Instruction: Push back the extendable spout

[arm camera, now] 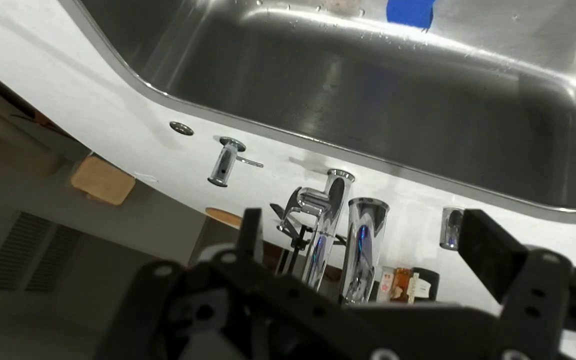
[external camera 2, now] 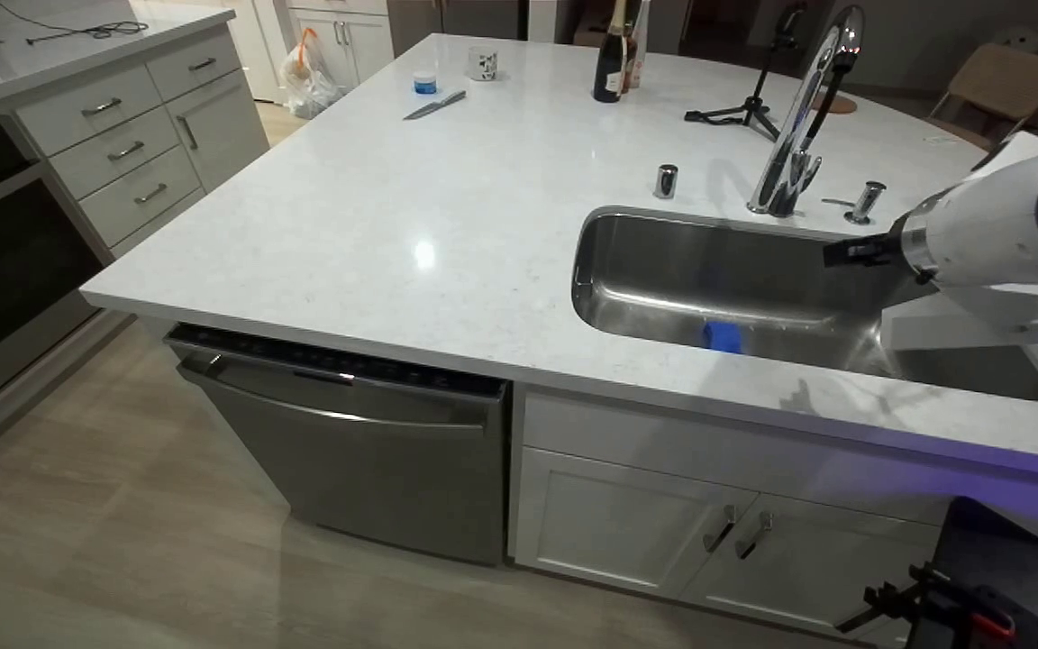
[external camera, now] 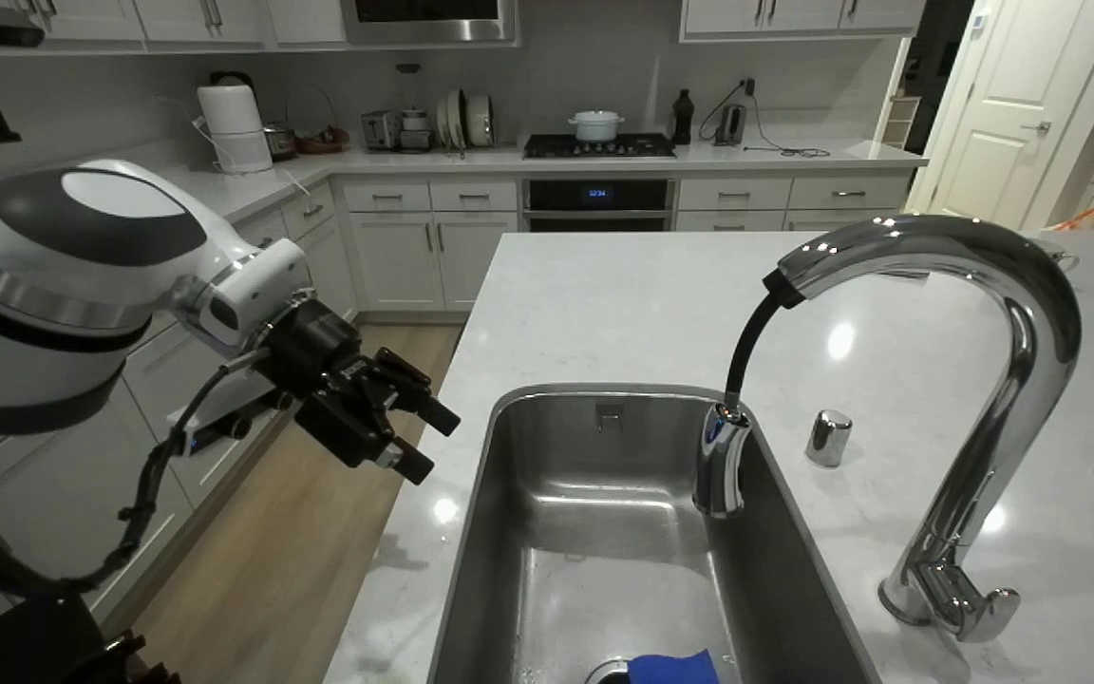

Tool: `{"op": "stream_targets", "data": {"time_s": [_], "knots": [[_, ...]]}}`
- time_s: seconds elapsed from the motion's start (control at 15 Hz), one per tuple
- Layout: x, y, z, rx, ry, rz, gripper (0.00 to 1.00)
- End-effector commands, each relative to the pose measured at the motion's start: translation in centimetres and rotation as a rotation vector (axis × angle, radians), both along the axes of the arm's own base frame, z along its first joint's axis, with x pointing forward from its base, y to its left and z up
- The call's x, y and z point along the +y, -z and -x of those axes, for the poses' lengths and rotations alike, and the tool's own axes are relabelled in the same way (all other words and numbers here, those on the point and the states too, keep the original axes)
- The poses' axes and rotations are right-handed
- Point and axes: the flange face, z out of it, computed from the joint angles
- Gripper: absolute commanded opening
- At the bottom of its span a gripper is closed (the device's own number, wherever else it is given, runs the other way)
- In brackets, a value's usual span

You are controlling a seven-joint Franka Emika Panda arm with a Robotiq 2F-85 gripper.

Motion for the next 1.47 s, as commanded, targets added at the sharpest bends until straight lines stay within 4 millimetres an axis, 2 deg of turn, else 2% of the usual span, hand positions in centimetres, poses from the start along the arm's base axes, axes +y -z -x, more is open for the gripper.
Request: {"op": "stream_targets", "data": {"time_s": [0.0, 0.27, 0.67, 0.93, 1.4], "knots": [[-1.2, 1.2, -1.1, -0.033, -0.016, 0.109, 1.00], [-3.6, 2.8, -2.3, -0.061, -0.033, 0.191, 1.00], [-8.4, 3.8, -5.4, -0.082, -0.032, 0.222, 1.00], [-10.8, 4.9, -8.3, -0.081, -0.036, 0.230, 1.00], [-13.2, 7.1, -14.3, -0.079, -0.064, 0.237, 1.00]]}}
